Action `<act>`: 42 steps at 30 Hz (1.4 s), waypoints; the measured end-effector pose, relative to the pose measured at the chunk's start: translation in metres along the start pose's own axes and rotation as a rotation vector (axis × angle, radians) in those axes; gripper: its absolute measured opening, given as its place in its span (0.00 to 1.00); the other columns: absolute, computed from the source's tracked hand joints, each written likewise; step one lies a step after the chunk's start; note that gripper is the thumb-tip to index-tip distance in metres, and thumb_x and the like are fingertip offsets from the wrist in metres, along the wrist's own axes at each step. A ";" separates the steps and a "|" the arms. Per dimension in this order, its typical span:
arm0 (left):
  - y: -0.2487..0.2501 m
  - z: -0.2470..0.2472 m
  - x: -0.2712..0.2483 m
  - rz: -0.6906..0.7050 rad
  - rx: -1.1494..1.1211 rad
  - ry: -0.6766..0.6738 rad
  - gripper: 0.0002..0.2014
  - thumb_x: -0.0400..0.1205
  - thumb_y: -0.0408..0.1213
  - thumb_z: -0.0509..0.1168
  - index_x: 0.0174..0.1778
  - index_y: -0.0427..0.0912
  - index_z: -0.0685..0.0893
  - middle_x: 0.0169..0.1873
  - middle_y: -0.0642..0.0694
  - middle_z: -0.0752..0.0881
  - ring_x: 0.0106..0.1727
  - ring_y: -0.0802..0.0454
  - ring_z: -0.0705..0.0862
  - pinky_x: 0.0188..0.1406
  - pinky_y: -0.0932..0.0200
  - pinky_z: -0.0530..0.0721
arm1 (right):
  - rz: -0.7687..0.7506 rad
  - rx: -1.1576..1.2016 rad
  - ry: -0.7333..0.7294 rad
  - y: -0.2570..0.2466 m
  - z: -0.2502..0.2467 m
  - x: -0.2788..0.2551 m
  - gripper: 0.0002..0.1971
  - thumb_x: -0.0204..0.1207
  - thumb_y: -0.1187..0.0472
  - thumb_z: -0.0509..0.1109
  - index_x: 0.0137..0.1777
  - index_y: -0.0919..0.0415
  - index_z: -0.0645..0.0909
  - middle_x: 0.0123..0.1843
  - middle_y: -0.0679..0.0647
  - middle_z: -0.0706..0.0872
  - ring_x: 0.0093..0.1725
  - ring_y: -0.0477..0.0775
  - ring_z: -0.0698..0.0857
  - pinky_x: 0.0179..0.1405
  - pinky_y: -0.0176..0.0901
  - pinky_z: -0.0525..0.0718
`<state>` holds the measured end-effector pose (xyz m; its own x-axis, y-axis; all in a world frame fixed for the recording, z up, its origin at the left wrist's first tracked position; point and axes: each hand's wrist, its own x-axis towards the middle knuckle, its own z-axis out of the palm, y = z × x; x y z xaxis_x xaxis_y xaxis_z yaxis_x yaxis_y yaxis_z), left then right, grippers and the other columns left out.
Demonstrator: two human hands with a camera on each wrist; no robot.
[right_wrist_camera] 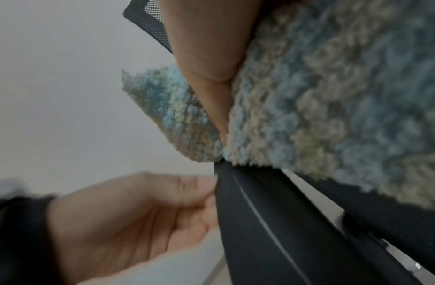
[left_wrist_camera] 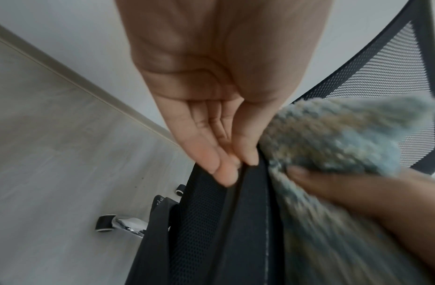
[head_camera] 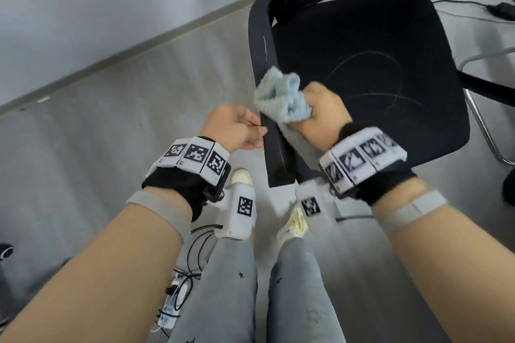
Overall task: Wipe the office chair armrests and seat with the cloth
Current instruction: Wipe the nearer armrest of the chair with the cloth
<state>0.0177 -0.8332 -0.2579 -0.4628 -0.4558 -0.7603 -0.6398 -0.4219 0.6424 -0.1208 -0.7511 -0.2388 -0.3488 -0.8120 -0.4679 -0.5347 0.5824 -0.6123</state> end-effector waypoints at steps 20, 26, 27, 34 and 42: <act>0.018 0.000 0.005 -0.066 0.110 -0.010 0.07 0.74 0.21 0.65 0.39 0.37 0.79 0.32 0.42 0.84 0.21 0.63 0.85 0.30 0.65 0.87 | 0.146 0.138 -0.011 -0.024 -0.018 0.095 0.04 0.67 0.62 0.74 0.35 0.58 0.81 0.42 0.54 0.83 0.47 0.56 0.84 0.49 0.46 0.83; 0.013 0.001 0.005 -0.074 0.108 0.013 0.11 0.74 0.21 0.65 0.51 0.31 0.82 0.35 0.42 0.86 0.24 0.62 0.86 0.31 0.64 0.89 | 0.130 0.097 0.082 -0.036 -0.017 0.114 0.04 0.67 0.58 0.73 0.36 0.55 0.79 0.35 0.49 0.81 0.43 0.54 0.84 0.47 0.43 0.83; 0.012 0.001 0.004 -0.056 0.109 0.040 0.09 0.74 0.21 0.65 0.48 0.32 0.83 0.32 0.44 0.85 0.22 0.63 0.85 0.27 0.66 0.87 | 0.146 0.131 0.087 -0.037 -0.017 0.115 0.09 0.66 0.58 0.73 0.30 0.54 0.76 0.30 0.48 0.80 0.42 0.55 0.85 0.45 0.43 0.82; 0.009 0.006 0.001 -0.042 -0.105 0.139 0.12 0.75 0.22 0.66 0.34 0.46 0.79 0.27 0.50 0.80 0.23 0.62 0.84 0.33 0.65 0.86 | 0.135 0.123 -0.045 -0.014 -0.003 0.020 0.06 0.70 0.59 0.69 0.35 0.61 0.80 0.39 0.57 0.81 0.46 0.61 0.84 0.42 0.49 0.80; 0.003 0.012 0.002 0.018 -0.139 0.220 0.10 0.76 0.26 0.66 0.36 0.46 0.78 0.32 0.48 0.78 0.30 0.55 0.83 0.29 0.65 0.86 | 0.160 -0.016 -0.033 -0.035 -0.016 0.043 0.16 0.67 0.59 0.68 0.21 0.55 0.68 0.33 0.56 0.80 0.42 0.62 0.82 0.39 0.47 0.77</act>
<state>0.0076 -0.8266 -0.2590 -0.3189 -0.6170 -0.7195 -0.5353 -0.5092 0.6739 -0.1291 -0.8068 -0.2270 -0.4053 -0.7073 -0.5792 -0.4868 0.7032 -0.5182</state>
